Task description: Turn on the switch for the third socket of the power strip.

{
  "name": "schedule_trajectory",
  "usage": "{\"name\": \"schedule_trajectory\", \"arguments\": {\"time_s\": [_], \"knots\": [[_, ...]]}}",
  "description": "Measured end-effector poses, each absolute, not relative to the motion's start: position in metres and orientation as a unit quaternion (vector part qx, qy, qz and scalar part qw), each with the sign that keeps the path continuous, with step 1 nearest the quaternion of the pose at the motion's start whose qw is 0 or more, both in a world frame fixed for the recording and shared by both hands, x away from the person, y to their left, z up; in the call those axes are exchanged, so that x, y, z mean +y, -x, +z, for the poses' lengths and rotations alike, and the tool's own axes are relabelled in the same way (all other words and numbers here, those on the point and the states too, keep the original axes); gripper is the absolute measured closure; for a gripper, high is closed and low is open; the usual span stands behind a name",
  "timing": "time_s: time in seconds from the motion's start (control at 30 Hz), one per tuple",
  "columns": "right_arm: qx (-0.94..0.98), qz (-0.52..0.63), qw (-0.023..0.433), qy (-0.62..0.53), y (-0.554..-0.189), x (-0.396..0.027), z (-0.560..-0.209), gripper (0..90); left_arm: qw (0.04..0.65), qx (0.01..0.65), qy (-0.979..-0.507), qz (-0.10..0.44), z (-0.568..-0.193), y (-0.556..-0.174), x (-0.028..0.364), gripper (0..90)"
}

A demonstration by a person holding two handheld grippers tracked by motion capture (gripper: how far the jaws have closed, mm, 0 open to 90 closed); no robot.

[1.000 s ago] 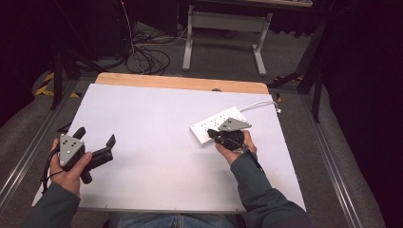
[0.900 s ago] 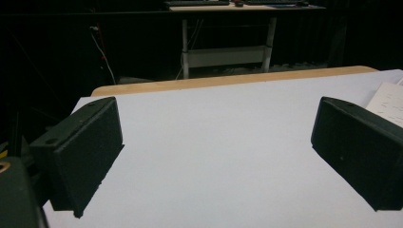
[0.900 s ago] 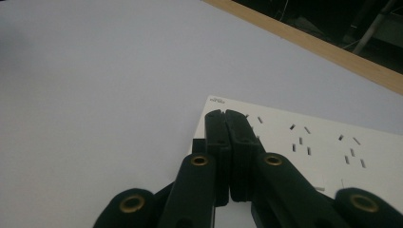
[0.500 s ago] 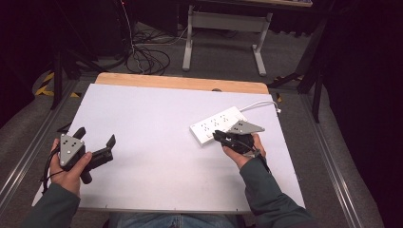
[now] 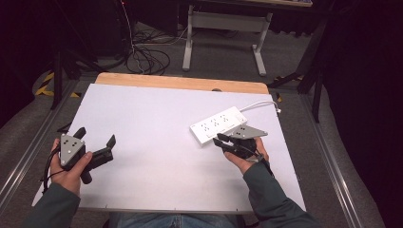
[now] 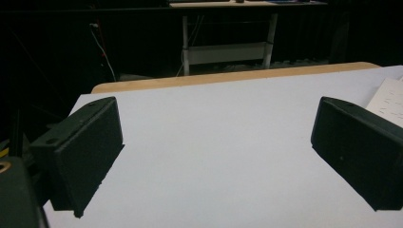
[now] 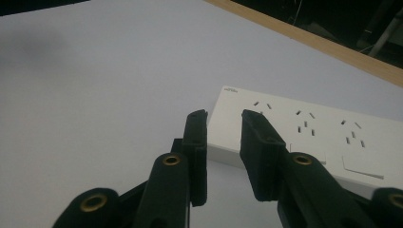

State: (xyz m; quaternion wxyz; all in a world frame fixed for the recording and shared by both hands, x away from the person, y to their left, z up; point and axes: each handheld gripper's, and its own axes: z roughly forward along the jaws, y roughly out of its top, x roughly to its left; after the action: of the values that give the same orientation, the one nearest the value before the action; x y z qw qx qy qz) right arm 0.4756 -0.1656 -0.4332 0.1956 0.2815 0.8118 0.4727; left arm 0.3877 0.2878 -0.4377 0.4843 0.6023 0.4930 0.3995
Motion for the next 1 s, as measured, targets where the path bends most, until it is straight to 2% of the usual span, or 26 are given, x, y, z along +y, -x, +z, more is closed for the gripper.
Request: {"name": "schedule_trajectory", "arguments": {"time_s": [0.17,1.0], "knots": [[0.805,0.483,0.188,-0.290,-0.4764,-0.1675,-0.4327,66.7,0.484,0.494,-0.603,0.397,-0.4377,-0.3877,0.2885,4.0],[0.793,0.492,0.193,-0.304,-0.4746,-0.1759,-0.4337,55.4,0.484,0.497,-0.602,0.395,-0.4378,-0.3880,0.2888,4.0]]}}
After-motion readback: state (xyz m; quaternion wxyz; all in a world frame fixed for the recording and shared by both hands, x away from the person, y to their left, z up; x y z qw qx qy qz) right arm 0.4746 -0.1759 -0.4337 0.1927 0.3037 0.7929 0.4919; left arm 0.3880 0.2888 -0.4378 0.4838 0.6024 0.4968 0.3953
